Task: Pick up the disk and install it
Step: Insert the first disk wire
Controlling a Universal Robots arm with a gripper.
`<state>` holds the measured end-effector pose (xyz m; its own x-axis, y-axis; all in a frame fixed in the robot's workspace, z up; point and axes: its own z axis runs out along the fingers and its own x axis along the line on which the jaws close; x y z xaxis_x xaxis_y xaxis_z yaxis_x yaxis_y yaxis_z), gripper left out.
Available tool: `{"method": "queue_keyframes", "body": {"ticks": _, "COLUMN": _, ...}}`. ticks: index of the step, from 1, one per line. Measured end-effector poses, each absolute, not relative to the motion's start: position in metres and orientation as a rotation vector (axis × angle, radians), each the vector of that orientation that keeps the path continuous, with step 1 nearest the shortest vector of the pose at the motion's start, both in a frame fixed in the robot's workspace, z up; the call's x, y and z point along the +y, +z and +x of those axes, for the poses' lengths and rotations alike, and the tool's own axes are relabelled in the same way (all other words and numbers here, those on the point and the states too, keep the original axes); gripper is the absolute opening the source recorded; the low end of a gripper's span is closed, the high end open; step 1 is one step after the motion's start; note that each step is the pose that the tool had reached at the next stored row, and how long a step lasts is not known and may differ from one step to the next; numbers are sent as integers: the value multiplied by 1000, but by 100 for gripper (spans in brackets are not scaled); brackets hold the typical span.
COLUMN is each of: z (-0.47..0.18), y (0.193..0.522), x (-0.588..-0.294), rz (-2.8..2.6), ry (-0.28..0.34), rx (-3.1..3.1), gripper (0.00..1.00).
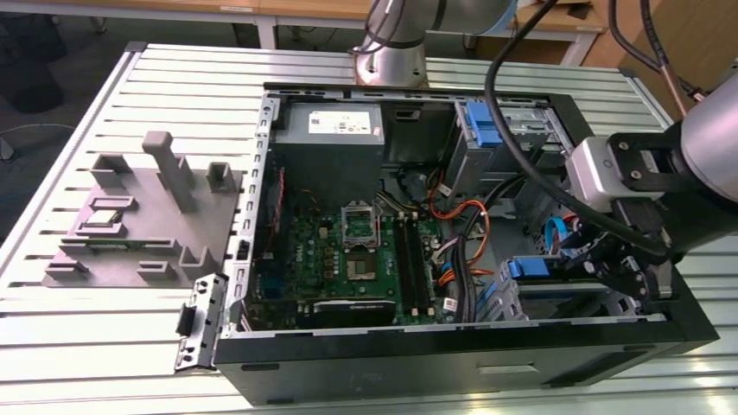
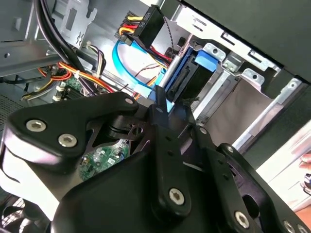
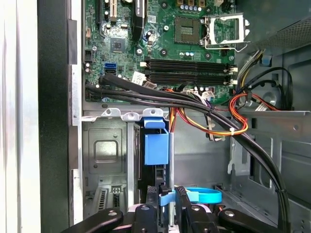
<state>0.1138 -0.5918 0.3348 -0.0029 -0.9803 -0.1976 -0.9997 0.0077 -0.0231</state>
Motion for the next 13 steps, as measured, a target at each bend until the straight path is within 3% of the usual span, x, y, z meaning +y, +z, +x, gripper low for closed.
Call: {"method": "queue_keyframes", "body": {"ticks": 13, "z": 114, "y": 350, "x": -592, "rz": -2107, "ry": 174, "rx": 2118, "gripper": 29}}
